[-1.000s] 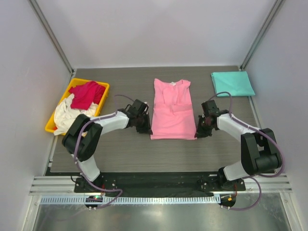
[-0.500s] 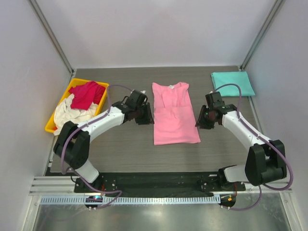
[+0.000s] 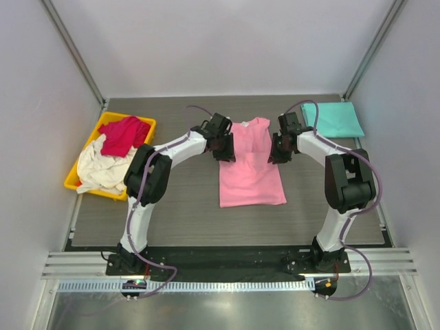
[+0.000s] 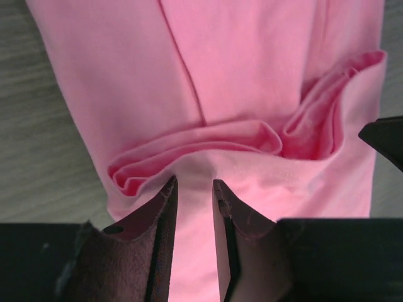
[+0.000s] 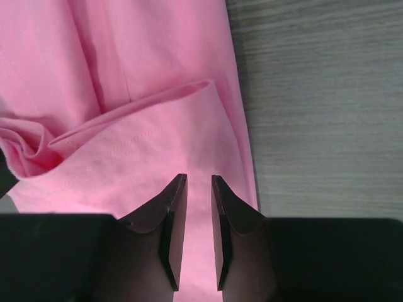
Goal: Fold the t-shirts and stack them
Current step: Fold the tshirt
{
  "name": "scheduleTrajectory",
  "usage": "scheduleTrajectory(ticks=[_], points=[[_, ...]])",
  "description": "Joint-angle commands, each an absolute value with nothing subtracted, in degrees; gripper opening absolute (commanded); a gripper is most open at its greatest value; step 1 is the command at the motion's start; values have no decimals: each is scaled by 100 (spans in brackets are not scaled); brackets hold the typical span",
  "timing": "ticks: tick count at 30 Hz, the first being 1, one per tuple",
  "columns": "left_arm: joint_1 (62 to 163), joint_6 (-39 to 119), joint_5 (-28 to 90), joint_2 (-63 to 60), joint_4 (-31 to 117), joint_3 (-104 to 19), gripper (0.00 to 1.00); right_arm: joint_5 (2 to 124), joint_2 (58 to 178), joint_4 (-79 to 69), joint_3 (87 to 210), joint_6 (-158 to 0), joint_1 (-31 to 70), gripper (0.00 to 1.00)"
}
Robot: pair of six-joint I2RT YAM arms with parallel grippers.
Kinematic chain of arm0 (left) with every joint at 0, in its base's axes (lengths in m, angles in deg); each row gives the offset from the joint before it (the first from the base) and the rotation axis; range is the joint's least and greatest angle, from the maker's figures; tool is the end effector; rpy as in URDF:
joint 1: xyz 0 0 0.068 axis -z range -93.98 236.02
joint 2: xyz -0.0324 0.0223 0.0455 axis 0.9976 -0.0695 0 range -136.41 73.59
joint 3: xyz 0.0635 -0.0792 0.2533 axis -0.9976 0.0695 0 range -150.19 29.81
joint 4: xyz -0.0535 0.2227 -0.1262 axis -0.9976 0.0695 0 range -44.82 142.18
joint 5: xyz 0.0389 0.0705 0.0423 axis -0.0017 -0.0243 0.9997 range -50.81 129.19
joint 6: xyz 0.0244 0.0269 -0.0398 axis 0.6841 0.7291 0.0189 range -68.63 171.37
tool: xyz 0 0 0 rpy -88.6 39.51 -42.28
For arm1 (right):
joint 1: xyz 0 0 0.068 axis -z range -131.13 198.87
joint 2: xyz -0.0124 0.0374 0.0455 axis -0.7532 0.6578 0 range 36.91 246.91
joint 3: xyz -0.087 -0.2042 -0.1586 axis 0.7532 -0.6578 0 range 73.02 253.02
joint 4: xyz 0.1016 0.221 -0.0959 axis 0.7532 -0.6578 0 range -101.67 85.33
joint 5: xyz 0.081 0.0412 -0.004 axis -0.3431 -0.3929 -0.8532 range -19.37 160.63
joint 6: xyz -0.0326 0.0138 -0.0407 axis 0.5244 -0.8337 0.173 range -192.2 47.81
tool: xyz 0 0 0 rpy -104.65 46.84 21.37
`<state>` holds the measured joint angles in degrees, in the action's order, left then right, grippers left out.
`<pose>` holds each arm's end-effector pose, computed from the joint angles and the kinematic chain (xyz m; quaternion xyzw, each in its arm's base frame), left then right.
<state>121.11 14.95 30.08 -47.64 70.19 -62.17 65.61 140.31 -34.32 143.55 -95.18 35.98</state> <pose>0.3762 -0.2713 0.1833 0.0134 0.9490 -0.2400 0.2041 0.3600 0.0857 0.1906 0.0751 0.9676 0.1135 0.2126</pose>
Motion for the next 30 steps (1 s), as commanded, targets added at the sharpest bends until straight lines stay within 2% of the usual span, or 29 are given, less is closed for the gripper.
scheduleTrajectory(ticks=[1, 7, 14, 16, 20, 25, 30], points=[[11924, 1770, 3329, -4971, 7339, -6747, 30, 6685, 14237, -3104, 14659, -9285, 3603, 27], [11740, 1841, 3339, -5174, 7313, -6783, 30, 7537, 14563, -3051, 14510, -9355, 3638, 19], [11696, 2008, 3119, -5209, 7295, -7020, 31, 7459, 14415, -3059, 14596, -9452, 3630, 17], [11704, 2069, 3101, -5043, 7610, -7178, 33, 7441, 14221, -3365, 14763, -9504, 3638, 18], [11704, 2078, 3268, -4384, 8217, -7241, 36, 7397, 14002, -4349, 15159, -9837, 3638, 31], [11897, 1806, 3357, -3216, 8421, -5821, 41, 7231, 13212, -4597, 14291, -10058, 3630, 34], [12345, 1499, 2935, -2178, 7746, -4517, 40, 6668, 12288, -4545, 13377, -10094, 3551, 29]])
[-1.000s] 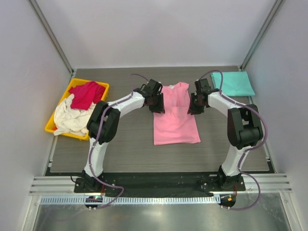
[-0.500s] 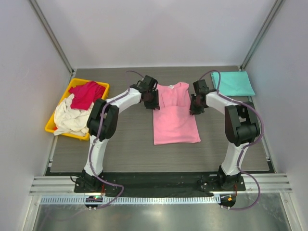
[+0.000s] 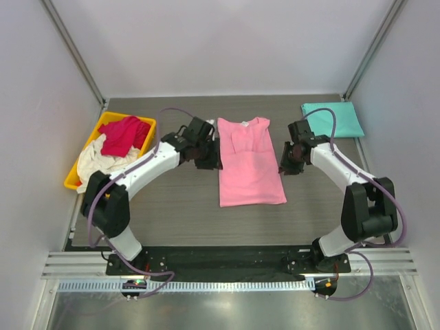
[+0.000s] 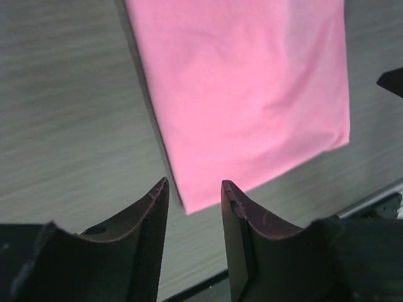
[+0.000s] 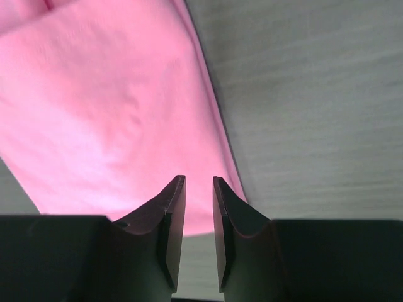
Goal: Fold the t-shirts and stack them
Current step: Fold the tshirt
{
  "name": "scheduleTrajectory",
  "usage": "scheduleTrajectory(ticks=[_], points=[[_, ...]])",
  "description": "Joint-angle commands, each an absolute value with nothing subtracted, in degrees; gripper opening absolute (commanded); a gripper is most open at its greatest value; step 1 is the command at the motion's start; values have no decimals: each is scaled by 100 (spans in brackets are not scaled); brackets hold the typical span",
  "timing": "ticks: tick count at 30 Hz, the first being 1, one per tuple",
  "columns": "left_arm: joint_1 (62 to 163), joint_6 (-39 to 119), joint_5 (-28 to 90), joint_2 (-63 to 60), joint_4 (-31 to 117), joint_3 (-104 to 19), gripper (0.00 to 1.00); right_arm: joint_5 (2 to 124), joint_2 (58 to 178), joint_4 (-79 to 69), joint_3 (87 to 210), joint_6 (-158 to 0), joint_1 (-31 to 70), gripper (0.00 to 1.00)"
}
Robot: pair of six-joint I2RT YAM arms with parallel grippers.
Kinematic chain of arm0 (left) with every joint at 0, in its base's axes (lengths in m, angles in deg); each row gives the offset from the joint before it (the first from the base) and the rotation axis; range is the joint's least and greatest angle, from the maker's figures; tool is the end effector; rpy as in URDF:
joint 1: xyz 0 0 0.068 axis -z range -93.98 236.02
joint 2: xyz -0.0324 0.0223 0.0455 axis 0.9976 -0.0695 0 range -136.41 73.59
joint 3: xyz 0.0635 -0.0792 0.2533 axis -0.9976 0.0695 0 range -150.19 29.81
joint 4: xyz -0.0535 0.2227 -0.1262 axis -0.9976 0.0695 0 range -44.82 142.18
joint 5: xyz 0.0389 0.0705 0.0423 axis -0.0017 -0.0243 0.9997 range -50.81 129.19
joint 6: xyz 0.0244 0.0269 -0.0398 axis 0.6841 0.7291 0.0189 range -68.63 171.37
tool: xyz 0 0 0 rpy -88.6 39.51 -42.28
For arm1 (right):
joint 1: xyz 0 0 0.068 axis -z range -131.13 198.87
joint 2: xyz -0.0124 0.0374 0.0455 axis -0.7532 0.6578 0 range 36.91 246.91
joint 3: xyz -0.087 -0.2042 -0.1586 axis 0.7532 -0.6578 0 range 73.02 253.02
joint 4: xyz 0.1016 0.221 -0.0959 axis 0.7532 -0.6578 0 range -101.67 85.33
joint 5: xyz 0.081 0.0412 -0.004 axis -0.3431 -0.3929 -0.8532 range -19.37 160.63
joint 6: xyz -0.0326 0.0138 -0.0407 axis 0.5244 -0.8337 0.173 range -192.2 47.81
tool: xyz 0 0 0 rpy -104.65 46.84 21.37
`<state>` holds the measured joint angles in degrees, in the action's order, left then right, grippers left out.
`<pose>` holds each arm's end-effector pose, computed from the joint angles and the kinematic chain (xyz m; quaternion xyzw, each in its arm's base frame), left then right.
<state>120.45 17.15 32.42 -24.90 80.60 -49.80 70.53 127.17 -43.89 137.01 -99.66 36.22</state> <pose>0.3061 -0.2150 0.2634 0.0199 0.9502 -0.2188 0.2210 0.3053 0.0687 0.2231 0.1259 0.9691 0.0736 0.1991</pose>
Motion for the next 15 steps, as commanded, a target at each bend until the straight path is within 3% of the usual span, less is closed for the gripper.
scheduleTrajectory(ticks=[1, 7, 15], points=[[12555, 1394, 2926, -2081, 7657, -4229, 40, 6633, 12218, -4545, 13280, -10102, 3525, 29], [13276, 813, 3153, -1974, 6945, -3392, 38, 6430, 11813, -4195, 12375, -10164, 3366, 28], [13392, 427, 3558, -2282, 6654, -2356, 33, 6720, 11822, -3763, 11363, -10252, 3348, 27]])
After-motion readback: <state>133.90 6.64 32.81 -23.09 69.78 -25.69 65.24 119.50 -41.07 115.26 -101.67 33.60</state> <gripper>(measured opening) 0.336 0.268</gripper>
